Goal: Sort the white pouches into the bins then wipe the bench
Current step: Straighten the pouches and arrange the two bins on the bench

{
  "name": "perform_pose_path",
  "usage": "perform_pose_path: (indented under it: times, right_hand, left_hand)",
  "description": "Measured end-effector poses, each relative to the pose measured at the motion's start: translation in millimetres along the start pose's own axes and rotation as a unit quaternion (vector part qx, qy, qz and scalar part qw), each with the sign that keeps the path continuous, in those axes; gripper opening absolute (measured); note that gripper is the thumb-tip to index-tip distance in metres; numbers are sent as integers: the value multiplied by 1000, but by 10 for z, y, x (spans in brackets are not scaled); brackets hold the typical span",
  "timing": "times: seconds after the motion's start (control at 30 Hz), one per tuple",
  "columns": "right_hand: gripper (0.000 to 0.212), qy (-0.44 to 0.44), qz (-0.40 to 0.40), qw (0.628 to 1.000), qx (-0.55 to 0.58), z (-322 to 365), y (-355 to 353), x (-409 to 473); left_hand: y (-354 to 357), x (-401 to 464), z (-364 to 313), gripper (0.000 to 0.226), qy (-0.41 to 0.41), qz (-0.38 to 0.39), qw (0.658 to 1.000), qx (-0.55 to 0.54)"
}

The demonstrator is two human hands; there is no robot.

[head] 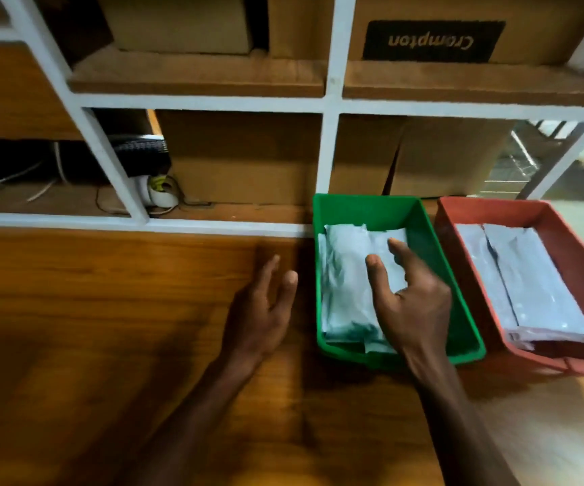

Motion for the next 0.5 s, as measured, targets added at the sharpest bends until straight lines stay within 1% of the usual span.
perform_pose_path:
  times: [0.07, 0.2, 0.33, 0.5]
  right_hand:
    - [46, -45, -2, 999, 23, 312, 113, -203]
    - [45, -114, 16, 992, 52, 898, 327, -670]
    - [44, -154, 40, 984, 83, 1440, 620, -1218]
    - [39, -201, 75, 973, 86, 2105, 1074, -2118]
  left_hand:
    - [-335, -93, 94, 67, 24, -41, 999, 25]
    - [-951, -331, 366, 60, 37, -79, 993, 81]
    - [-1661, -588, 723, 62, 52, -113, 984, 126]
    - [-2687, -1067, 1321, 64, 58, -155, 971, 170]
Point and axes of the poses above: each hand's wrist, its own x-axis towards the middle knuckle, its own y-axis out of the palm, z = x × y, the point moved 9 cm from there along x, towards the middle knuckle, and after that the axes turned 9 degrees about -z, right-handed, at the moved point
